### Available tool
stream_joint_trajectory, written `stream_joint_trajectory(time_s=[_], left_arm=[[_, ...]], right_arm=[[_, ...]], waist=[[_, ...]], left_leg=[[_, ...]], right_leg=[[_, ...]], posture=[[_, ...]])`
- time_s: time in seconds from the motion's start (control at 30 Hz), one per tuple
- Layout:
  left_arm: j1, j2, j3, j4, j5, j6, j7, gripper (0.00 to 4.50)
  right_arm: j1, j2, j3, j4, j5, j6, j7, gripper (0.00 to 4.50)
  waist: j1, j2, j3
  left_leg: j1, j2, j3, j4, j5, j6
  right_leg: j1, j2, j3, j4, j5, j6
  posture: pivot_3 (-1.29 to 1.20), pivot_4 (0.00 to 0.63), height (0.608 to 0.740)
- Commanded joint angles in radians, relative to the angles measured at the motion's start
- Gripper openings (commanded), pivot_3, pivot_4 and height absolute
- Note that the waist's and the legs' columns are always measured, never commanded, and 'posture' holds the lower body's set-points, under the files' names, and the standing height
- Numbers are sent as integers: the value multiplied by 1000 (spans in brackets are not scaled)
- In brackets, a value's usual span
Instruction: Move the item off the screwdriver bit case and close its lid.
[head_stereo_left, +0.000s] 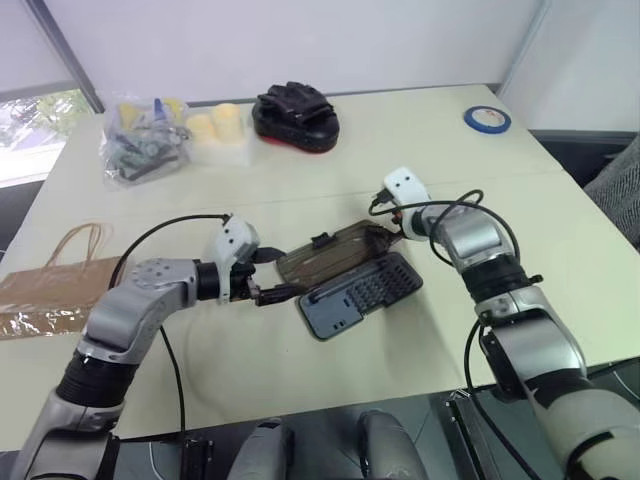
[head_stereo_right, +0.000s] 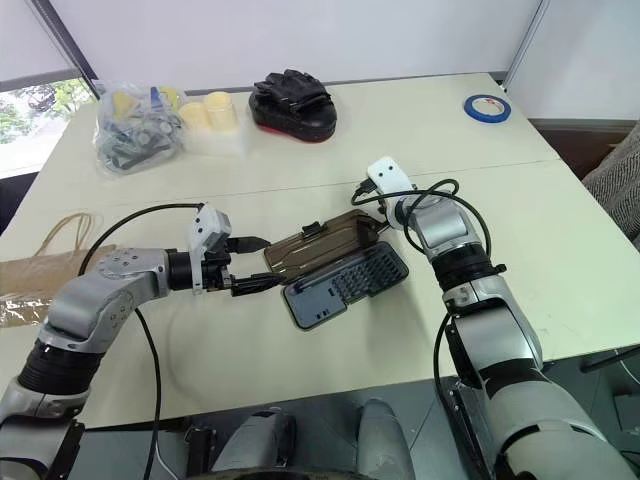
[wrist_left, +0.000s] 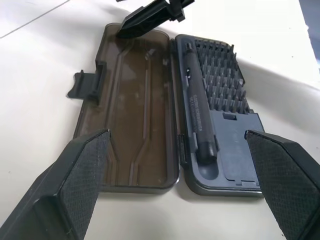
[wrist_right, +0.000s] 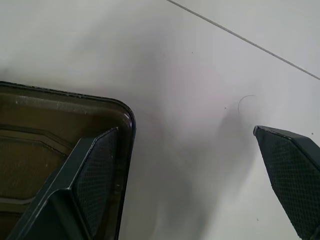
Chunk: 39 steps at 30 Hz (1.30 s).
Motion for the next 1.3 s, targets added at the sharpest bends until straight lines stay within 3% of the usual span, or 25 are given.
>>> stream_joint_trajectory(time_s=[0.03,0.23,0.47,0.63,0.8,1.0,1.3], left_arm=[[-5,2,31,-35,2,-19,3,4500],[-11,-5,30,-26,13,-27,8,4500],[-25,-12,35,-10,27,-41,17,4500],[-32,-16,42,-7,34,-43,29,4500],[-34,-17,45,-6,39,-43,33,4500],[-40,-16,42,5,42,-44,27,4500],[-64,-19,36,26,55,-43,9,4500]], right_arm=[[-7,8,3,-6,-25,20,-8,3213],[9,21,14,-76,-23,108,-3,53],[15,37,-19,-107,-13,218,-45,53],[5,70,-170,-129,3,407,-186,53],[27,122,-304,-283,25,651,-279,53],[58,192,-366,-481,46,847,-324,53],[76,250,-410,-554,76,872,-369,53]], waist=[[-2,0,0],[1,0,0],[1,0,0],[7,0,0],[24,0,0],[19,1,0],[-5,1,0]], left_leg=[[0,0,0,0,0,0],[0,0,-1,1,0,0],[0,0,-1,1,0,0],[0,0,-1,1,0,0],[0,-1,-2,1,0,0],[0,-1,-1,1,0,0],[0,-1,-1,0,0,0]], right_leg=[[0,0,0,0,0,0],[0,0,0,1,0,0],[0,0,0,1,0,0],[0,0,0,1,0,0],[1,-1,0,1,0,0],[0,-1,0,2,0,0],[-3,-1,0,11,0,0]], posture=[[0,150,740],[0,150,740],[0,150,740],[0,150,740],[0,150,740],[0,150,740],[0,150,740]])
